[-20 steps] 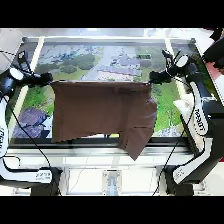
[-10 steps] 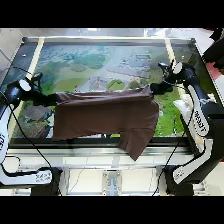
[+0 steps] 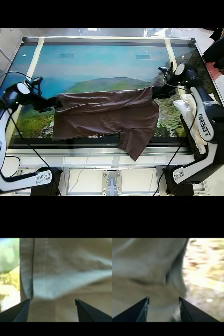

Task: Fold the shirts.

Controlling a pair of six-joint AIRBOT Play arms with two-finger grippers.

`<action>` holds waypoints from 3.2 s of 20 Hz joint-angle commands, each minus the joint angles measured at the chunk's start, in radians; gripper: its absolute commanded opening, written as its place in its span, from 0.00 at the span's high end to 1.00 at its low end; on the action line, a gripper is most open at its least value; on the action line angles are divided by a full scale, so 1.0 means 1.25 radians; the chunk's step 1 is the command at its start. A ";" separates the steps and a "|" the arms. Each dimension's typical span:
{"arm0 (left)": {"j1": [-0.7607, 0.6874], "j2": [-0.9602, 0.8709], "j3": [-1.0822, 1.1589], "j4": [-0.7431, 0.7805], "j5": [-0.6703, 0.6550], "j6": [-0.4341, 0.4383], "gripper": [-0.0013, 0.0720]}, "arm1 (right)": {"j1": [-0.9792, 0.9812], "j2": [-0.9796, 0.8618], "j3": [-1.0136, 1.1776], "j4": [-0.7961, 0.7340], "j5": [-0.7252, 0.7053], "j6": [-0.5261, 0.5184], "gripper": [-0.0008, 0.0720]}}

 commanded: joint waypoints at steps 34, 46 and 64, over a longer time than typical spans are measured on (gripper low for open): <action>0.322 0.309 -0.580 -0.216 0.084 -0.287 0.97 | -0.194 0.488 -0.524 0.236 -0.087 -0.067 0.43; 0.322 0.386 -0.575 -0.449 0.078 -0.135 0.97 | -0.194 0.521 -0.888 0.344 -0.175 -0.074 0.42; 0.323 0.388 -0.573 -0.450 0.078 -0.081 0.97 | -0.065 0.443 -0.989 0.554 -0.266 -0.208 0.97</action>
